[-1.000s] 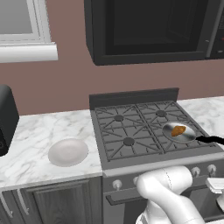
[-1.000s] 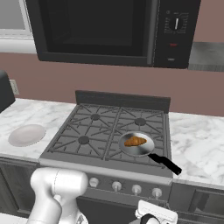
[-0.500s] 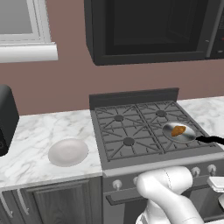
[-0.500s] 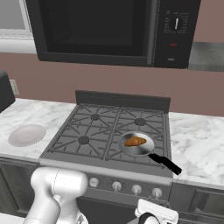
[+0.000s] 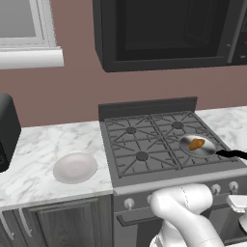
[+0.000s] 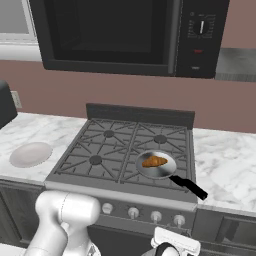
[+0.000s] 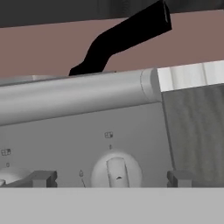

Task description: Pick the croissant and place it on the pan. Then turn on the stove to warm the croissant.

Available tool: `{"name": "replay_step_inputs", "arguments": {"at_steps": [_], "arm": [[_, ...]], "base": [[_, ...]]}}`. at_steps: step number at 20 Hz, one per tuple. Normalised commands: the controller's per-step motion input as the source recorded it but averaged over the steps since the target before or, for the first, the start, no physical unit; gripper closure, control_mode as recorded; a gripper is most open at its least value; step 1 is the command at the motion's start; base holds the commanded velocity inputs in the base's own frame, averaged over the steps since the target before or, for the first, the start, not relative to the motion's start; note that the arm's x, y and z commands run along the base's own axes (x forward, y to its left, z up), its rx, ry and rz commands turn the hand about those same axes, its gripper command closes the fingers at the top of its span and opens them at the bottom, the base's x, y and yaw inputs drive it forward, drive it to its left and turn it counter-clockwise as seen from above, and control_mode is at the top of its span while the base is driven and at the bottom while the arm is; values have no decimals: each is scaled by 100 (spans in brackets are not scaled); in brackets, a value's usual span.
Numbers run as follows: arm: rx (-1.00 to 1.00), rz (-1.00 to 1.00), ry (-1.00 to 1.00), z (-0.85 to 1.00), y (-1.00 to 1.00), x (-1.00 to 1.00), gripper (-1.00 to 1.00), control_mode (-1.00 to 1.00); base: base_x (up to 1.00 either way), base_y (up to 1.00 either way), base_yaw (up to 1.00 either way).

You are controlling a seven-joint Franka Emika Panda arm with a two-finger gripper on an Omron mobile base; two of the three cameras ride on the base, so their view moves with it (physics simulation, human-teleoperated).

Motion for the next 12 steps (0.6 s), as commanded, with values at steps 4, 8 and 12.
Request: {"name": "replay_step_inputs", "arguments": {"at_steps": [4, 8, 12], "arm": [[0, 0, 0, 0, 0, 2, -100, -100], [0, 0, 0, 0, 0, 14, -100, -100], [0, 0, 0, 0, 0, 18, -100, -100]], "base": [[0, 0, 0], [0, 0, 0], [0, 0, 0]]}}
